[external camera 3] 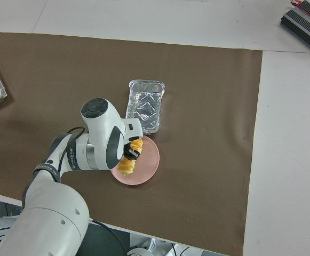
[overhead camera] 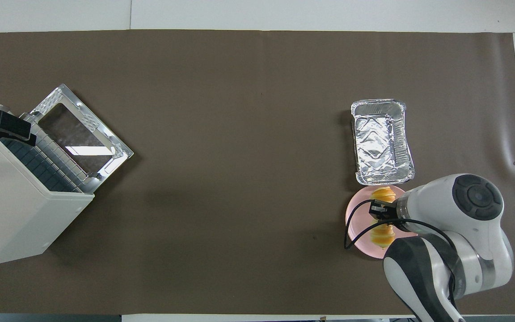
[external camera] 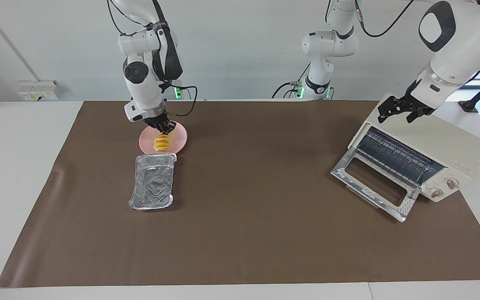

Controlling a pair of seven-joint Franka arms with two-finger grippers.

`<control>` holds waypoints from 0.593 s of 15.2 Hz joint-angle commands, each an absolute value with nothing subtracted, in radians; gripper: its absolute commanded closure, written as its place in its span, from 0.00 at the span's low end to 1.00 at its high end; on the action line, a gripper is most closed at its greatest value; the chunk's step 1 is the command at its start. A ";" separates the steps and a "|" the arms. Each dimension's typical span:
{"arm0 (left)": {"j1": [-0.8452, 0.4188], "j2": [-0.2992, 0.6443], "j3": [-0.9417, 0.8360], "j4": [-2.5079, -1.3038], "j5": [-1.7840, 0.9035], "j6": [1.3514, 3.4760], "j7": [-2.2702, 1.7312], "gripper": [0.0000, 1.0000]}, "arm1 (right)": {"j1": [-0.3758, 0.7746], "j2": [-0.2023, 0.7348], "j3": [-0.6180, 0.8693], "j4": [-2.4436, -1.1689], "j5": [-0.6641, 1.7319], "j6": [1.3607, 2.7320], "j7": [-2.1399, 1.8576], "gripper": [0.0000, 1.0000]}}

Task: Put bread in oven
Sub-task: 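Grasp the bread stack with the right gripper and lift it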

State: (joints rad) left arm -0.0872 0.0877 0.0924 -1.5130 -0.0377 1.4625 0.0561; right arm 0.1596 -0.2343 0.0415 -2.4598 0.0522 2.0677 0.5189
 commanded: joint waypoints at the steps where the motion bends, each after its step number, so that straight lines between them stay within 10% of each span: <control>1: -0.080 0.055 0.083 -1.554 -0.018 1.477 0.054 0.00 | 0.147 -0.226 0.035 -2.286 0.069 1.925 0.471 1.00; 9: -0.080 0.055 0.081 -1.554 -0.018 1.479 0.054 0.00 | 0.100 0.096 0.035 -2.008 0.067 2.100 0.305 1.00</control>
